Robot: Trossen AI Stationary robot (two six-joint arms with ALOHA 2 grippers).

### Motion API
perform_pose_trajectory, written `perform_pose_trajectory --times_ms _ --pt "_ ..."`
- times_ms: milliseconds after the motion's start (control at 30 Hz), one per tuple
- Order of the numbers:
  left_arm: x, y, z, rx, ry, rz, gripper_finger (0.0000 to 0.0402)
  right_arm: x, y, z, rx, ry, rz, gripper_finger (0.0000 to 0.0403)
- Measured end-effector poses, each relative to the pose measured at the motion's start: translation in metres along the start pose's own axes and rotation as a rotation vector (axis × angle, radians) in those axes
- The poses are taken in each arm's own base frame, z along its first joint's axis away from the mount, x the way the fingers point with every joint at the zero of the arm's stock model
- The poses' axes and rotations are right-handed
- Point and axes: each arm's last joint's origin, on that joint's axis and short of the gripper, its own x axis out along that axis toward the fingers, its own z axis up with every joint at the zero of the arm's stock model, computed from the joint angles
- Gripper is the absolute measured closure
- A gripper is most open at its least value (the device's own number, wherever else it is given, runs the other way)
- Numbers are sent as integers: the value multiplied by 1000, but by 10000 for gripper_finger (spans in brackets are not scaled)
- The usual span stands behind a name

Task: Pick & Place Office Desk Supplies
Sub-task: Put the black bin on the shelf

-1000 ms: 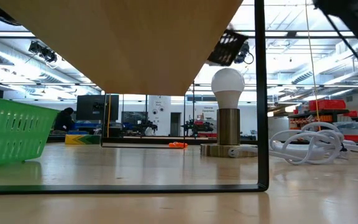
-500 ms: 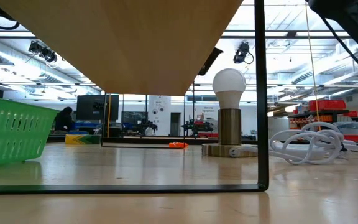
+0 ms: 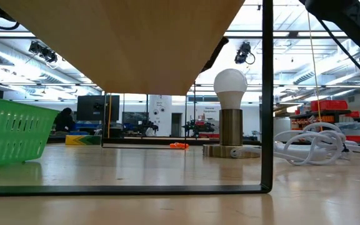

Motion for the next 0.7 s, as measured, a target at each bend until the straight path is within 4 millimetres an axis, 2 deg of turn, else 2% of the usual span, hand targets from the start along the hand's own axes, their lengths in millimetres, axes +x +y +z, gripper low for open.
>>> perform_pose_trajectory --times_ms 400,700 --pt "0 0 0 4 1 2 216 11 13 13 -78 52 -132 397" --pt "0 0 -1 7 7 1 216 18 19 20 -117 109 -260 354"
